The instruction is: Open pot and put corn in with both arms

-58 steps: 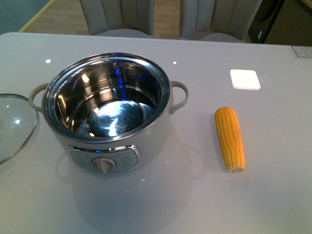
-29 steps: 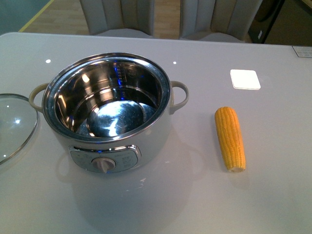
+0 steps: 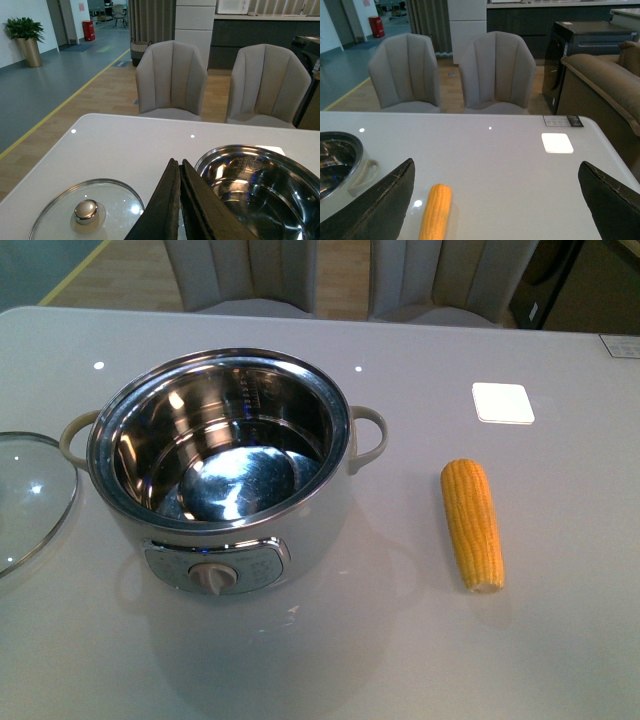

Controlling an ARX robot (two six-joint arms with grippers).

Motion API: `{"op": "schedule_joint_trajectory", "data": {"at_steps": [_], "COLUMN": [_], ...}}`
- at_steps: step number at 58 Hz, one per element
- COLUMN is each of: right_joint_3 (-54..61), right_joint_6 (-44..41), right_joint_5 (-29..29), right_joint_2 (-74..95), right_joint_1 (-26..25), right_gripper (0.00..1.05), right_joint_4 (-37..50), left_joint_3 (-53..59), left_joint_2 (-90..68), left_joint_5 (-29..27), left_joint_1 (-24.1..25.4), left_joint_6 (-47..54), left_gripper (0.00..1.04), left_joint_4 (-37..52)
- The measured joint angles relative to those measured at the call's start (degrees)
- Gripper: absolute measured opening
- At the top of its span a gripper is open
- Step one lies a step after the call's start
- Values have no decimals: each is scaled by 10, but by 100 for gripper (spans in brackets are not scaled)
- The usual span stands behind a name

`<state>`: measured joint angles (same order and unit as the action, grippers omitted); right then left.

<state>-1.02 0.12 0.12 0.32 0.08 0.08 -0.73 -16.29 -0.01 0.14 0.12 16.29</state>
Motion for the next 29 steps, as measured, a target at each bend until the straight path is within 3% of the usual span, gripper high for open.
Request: {"op": "schedule_joint_trajectory", "data": {"at_steps": [24,29], "right_joint_3": [0,0], "right_joint_6": [0,0], "right_joint_5": [0,0], "right_joint_2": [0,0], "right_joint_1": [0,0], "right_gripper": [96,96], "right_joint_4": [0,0], "left_joint_3": [0,0], "left_joint_2": [65,133], "left_joint_5": [0,0], "left_joint_1": [0,0], "left_joint_6": [0,0], "left_gripper": [4,4], "left_joint_4": [-65,-150]}}
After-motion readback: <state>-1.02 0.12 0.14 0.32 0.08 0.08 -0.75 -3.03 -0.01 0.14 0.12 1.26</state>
